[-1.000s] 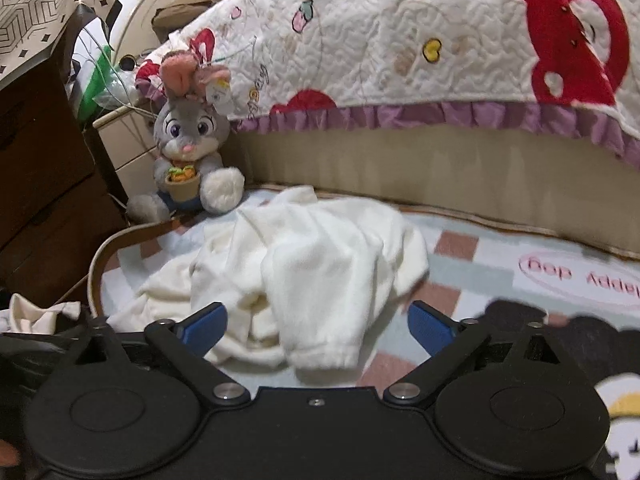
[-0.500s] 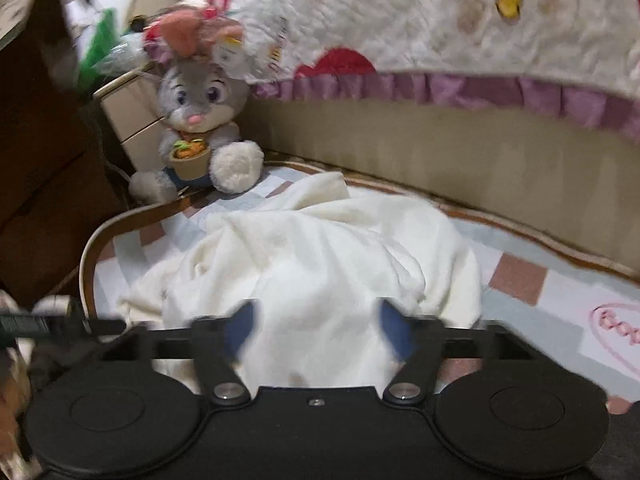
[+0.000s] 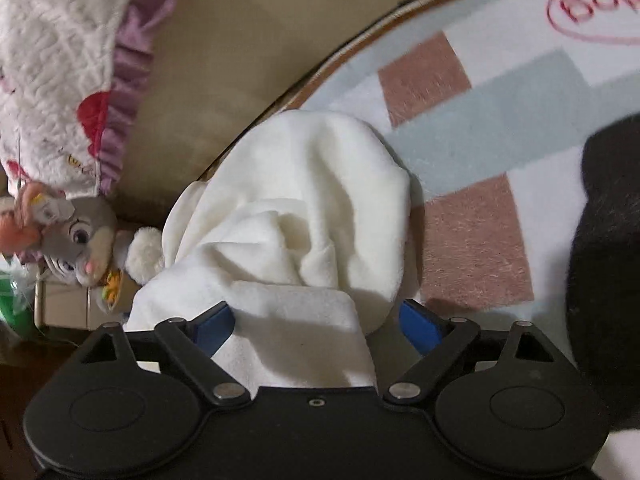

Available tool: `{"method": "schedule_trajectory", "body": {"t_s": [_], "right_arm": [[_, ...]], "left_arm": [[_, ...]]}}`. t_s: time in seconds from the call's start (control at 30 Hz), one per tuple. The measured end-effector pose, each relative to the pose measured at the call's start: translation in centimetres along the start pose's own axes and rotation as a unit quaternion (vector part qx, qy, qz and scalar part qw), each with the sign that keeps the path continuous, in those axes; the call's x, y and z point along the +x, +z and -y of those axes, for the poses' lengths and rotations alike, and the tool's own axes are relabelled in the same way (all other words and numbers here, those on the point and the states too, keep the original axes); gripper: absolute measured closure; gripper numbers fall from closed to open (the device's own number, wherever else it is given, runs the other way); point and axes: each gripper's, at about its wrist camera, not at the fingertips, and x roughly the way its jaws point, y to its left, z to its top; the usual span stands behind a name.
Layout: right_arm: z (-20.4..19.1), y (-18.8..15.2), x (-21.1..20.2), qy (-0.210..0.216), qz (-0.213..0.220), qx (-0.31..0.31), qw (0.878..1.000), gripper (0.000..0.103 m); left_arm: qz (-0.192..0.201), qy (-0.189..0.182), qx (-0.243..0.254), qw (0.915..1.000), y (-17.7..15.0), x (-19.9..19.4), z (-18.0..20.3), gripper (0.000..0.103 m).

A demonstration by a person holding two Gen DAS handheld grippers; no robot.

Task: Fold clothes
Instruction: 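Grasp the cream jacket with the left gripper while the right gripper grasps another part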

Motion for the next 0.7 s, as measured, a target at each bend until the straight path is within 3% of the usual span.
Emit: {"method": "schedule_trajectory", "body": {"t_s": [0.03,0.1,0.17,0.2,0.23,0.27,0.37,0.47,0.63,0.7], "right_arm": [[0.2,-0.1,0.5,0.012,-0.006,0.010,1.000,0.008],[0.3,-0.5,1.5,0.034,-0.019,0.023,0.999,0.008],[-0.1,-1.0,2.7,0.052,-0.024,0.021,0.998,0.011],[-0.4,-1.3,3.3,0.060,-0.023,0.019,0.998,0.016],[-0.7,-1.7,3.2,0.063,-0.010,0.010,0.998,0.032],[-0.9,-2.1,3.1,0.064,0.005,0.001,0.998,0.048],[-1.6,-3.2,2.3,0.074,0.025,-0.014,0.997,0.062],[-2.1,-3.0,1.3,0.106,-0.004,-0.014,0.994,0.068],[-3.0,-3.3,-3.1,0.142,-0.022,-0.027,0.989,0.070],[-2.4,-3.7,-5.7,0.153,-0.017,-0.035,0.987,0.071]], "left_arm": [[-0.025,-0.022,-0.030,0.9990,-0.5,0.9,-0.8,0.025],[-0.071,-0.075,-0.112,0.9883,-1.1,2.5,-2.9,0.025],[-0.085,-0.101,-0.144,0.9807,-0.8,3.1,-3.9,0.026],[-0.093,-0.113,-0.146,0.9784,-0.6,3.3,-4.1,0.025],[-0.102,-0.125,-0.144,0.9764,-0.4,3.5,-4.2,0.028],[-0.109,-0.137,-0.145,0.9738,-0.4,3.7,-4.3,0.038],[-0.130,-0.172,-0.160,0.9634,-0.4,3.8,-4.9,0.051],[-0.156,-0.221,-0.126,0.9545,-0.2,3.4,-3.8,0.056],[-0.181,-0.343,-0.037,0.9209,-0.1,1.2,-0.3,0.056],[-0.179,-0.349,-0.006,0.9200,-0.6,0.3,1.3,0.056]]}}
